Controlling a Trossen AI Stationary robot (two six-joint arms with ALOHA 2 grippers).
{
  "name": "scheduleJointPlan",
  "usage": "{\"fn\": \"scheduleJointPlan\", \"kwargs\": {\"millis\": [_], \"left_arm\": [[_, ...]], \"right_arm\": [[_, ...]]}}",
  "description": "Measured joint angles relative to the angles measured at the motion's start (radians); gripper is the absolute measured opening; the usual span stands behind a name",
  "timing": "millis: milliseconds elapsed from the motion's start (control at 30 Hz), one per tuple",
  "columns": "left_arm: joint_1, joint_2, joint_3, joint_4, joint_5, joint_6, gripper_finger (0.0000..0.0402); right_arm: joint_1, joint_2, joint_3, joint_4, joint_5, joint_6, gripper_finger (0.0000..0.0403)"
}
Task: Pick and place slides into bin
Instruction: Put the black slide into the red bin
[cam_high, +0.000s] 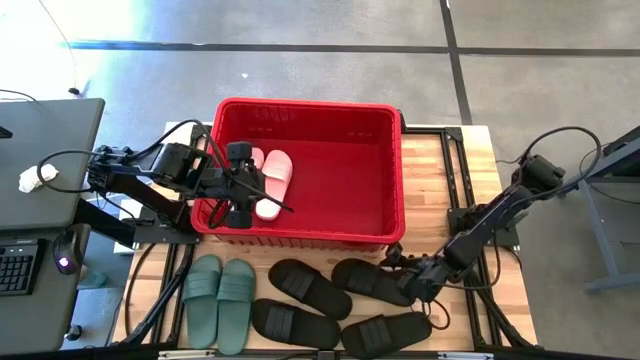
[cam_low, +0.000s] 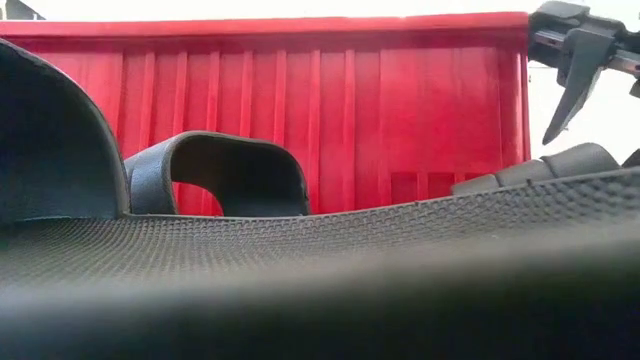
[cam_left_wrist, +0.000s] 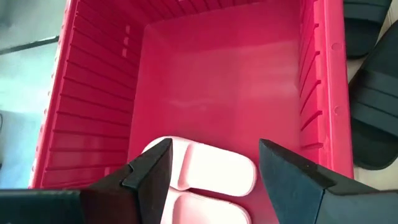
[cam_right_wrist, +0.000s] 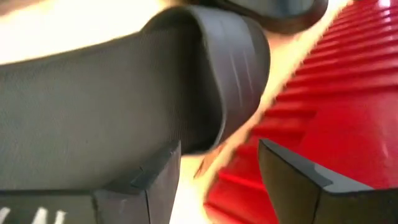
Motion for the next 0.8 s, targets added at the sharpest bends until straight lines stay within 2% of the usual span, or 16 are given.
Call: {"fn": "scheduleJointPlan", "kwargs": {"millis": [233,400,533,800], "left_arm": [[0.0,0.0,0.0,0.0,-0.002,-0.003,0.0221],[0.0,0.0,0.0,0.0,-0.003,-0.007,0.0221],[0.0,0.0,0.0,0.0,-0.003,-0.019,0.0221],[0.0,0.0,0.0,0.0,-0.003,-0.022,0.0221]], "right_arm": [[-0.025,0.011,0.0,0.077,-0.04,-0.1,0.0199],[-0.047,0.08,0.0,0.175,-0.086,-0.187,0.0183],[-0.05,0.132,0.0,0.247,-0.07,-0.245,0.0177],[-0.076,0.189,0.0,0.312,-0.089,-0.258,0.0177]]}}
